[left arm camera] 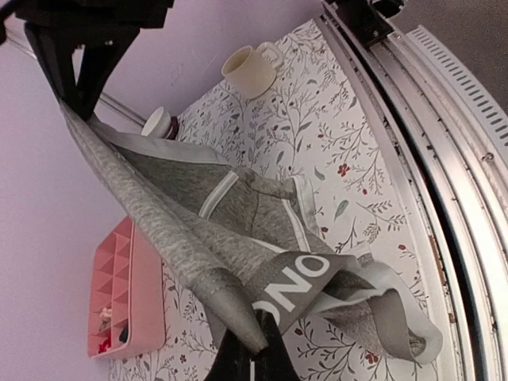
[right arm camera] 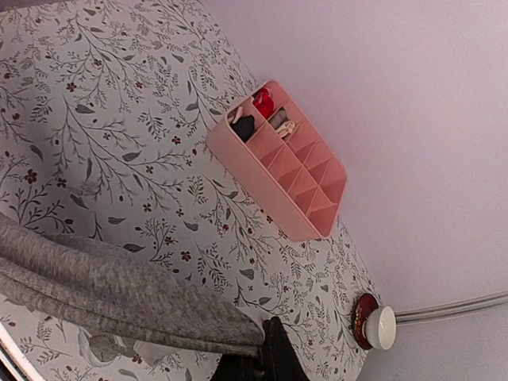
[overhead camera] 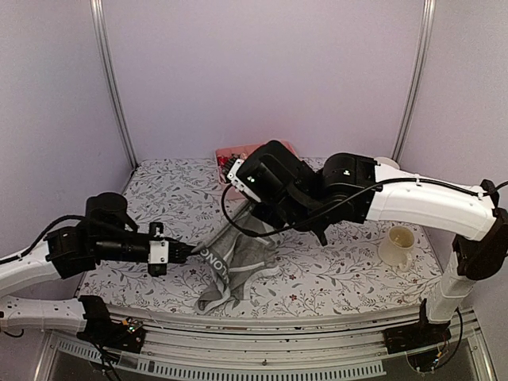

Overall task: Roll the underwear
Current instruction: Flatten out the underwear at the center of the board.

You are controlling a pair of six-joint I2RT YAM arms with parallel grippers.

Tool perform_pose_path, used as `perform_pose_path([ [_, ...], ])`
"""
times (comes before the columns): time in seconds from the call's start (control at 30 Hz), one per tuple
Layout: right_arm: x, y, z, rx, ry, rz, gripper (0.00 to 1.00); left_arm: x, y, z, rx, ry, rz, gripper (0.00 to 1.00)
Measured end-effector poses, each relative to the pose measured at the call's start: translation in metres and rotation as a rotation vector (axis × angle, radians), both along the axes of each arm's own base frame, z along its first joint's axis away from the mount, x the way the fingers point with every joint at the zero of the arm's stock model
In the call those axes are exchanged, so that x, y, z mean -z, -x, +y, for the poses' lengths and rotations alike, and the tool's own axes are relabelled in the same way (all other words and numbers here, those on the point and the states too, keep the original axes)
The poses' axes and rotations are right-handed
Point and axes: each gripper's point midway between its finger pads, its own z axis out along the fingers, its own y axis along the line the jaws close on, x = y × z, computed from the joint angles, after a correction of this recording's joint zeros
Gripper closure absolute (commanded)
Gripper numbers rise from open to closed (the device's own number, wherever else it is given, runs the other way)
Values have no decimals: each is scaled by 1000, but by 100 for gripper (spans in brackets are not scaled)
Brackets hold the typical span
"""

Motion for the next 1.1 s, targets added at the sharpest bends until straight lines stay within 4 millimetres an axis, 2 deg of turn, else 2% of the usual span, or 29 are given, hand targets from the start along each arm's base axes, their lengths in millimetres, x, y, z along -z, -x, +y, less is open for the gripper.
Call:
perform_pose_path([
  [0.1,12,-41,-8,45,11,3,98,20,-37,0,-116,-29,35,100],
  [0.23,18,-69,-5,59,29,-27,98,14,-80,4,-241,-6,14,100],
  [0.33,10,-75,-2,52,28,-62,98,-5,-95,0,-269,17,-15,100],
  [0.5,-19,-74,0,43,-24,-112,98,-52,-100,-5,-263,84,-84,100],
  [0.6,-33,-60,-6,23,-51,-125,98,-71,-88,-3,-221,104,-108,100],
  [0.7,-44,-30,-7,-21,-65,-142,98,-76,-64,4,-153,102,-111,100],
  [0.8,-54,20,5,-87,-81,-166,98,-85,-30,14,-68,120,-138,100],
  [0.93,-54,75,14,-140,-78,-185,98,-97,15,32,42,169,-171,100],
  [1.0,-55,90,14,-146,-77,-194,98,-104,33,40,85,202,-188,100],
  [1.1,-61,92,14,-107,-97,-218,98,-107,45,44,122,223,-190,100],
])
